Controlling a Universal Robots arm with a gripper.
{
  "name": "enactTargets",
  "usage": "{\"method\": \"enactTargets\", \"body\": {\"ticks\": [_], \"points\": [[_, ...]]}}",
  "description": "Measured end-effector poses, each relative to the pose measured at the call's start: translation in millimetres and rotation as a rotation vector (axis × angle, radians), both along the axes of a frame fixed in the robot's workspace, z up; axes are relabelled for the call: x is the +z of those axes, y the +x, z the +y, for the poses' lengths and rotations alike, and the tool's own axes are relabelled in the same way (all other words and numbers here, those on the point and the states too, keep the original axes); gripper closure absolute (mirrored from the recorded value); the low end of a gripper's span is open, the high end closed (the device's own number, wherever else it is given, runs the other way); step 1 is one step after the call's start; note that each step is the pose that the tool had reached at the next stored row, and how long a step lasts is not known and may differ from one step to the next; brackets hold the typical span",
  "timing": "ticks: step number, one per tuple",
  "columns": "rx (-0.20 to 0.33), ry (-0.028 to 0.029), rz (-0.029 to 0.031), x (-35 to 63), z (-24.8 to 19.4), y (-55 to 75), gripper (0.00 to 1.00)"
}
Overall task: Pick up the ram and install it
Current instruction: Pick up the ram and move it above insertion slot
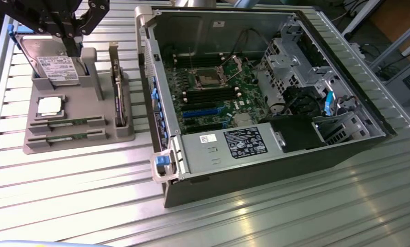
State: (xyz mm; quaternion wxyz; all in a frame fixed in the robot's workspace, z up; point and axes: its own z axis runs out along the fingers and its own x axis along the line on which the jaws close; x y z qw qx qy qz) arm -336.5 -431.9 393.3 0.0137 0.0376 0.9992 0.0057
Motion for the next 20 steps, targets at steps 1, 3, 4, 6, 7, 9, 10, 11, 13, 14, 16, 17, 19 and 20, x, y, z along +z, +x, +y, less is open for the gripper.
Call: {"method": "enactTargets", "body": {"ticks": [1,3,4,6,7,9,10,11,13,14,16,17,19,20], "points": [[0.001,0.0,0.0,0.0,0.0,0.0,0.9],[0.005,0.0,0.0,0.0,0.0,0.0,0.9],[0.01,0.0,0.0,0.0,0.0,0.0,0.9],[0.017,0.0,0.0,0.0,0.0,0.0,0.9],[0.021,0.0,0.0,0.0,0.0,0.0,0.9],[0.036,0.0,0.0,0.0,0.0,0.0,0.9],[0.051,0.0001,-0.0001,0.0,0.0,0.0,0.9],[0.064,0.0,0.0,0.0,0.0,0.0,0.9],[0.079,0.0,0.0001,0.0,0.0,0.0,0.9],[0.086,0.0,0.0,0.0,0.0,0.0,0.9],[0.095,0.0,0.0,0.0,0.0,0.0,0.9],[0.099,0.0,0.0,0.0,0.0,0.0,0.9],[0.116,0.0001,-0.0001,0.0,0.0,0.0,0.9],[0.126,0.0,0.0,0.0,0.0,0.0,0.9]]}}
